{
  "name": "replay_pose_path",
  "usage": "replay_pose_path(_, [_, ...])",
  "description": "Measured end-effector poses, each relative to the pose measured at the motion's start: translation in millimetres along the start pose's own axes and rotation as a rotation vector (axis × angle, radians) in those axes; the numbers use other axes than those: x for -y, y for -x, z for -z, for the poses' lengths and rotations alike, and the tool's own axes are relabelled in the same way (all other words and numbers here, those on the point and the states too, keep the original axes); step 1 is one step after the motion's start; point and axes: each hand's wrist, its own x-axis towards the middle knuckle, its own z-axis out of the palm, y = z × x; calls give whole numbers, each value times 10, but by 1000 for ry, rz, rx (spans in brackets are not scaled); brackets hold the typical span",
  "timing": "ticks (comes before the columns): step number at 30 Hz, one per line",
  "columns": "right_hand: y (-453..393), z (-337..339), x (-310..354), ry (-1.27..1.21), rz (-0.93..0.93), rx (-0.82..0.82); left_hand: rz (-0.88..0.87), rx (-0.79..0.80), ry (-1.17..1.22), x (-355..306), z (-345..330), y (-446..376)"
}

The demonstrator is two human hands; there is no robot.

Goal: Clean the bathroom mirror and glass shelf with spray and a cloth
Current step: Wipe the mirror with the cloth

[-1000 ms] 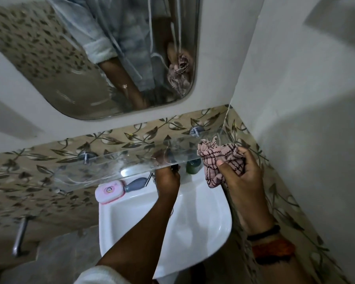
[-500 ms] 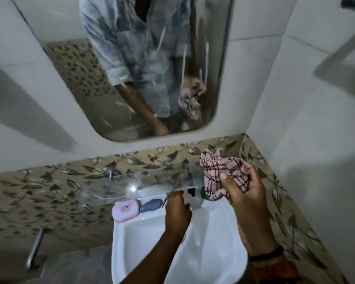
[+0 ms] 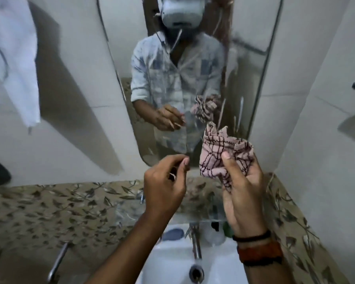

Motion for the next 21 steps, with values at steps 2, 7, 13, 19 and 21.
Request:
replay_pose_path(2, [-35,-262,109,-36,65,17,-139,-114,-14,-132,222,-391])
replay_pose_path(7, [-276,-868,582,65,550,-69,-410,-380,-190,-246,850,-1347])
replay_pose_path(13, [-1104,-1298,1334,264,1268,-265,-507,-432,-296,-137,1299,-2274])
replay_pose_path(19, [-1777,-1524,1752,472,1466,-206,-488,-224,-271,234,1217,-2669])
replay_pose_path(21, [-1914,-1535,1810,562,1480,-149,-499,-219,-290,317,1171,-2683])
